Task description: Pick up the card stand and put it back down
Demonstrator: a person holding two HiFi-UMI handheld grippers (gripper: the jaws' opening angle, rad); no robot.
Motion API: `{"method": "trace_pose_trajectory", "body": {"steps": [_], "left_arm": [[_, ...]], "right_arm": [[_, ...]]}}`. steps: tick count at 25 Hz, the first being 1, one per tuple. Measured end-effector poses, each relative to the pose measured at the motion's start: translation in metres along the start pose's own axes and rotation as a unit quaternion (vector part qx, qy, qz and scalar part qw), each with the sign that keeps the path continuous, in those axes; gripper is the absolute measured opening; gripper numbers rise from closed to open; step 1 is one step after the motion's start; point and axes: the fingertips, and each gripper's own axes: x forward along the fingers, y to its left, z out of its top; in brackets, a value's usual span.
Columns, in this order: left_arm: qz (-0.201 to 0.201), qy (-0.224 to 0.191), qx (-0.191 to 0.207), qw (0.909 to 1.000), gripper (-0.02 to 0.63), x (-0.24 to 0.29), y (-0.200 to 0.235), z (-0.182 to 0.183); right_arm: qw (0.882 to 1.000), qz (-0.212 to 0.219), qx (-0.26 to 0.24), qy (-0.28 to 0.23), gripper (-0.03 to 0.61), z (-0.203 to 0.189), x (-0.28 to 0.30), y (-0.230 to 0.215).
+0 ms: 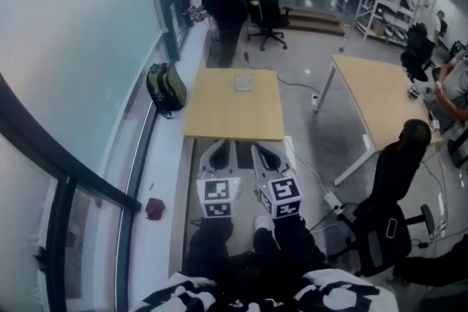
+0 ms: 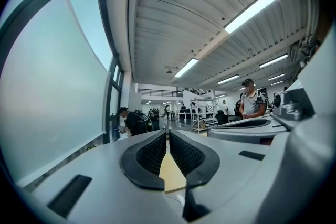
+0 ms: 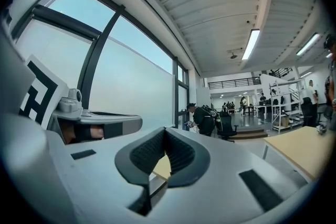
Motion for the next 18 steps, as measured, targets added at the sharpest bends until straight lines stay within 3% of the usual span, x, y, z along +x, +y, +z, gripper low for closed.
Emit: {"method": "trace_pose_trajectory", "body": {"steps": [10,18], "left_arm": [[0.019,-0.018,0.016,0.9995,0.021,0.141,0.000,0.031],[0.066,0.001,0.020,0.9976,0.021,0.197,0.023,0.027]], "right_arm": [[0.999,0.039,-0.011,-0.033,0.018,0.043,0.100,-0.101],[0.997,0.069,0.017,-0.015,0.018,0.032,0.158,-0.153]]}}
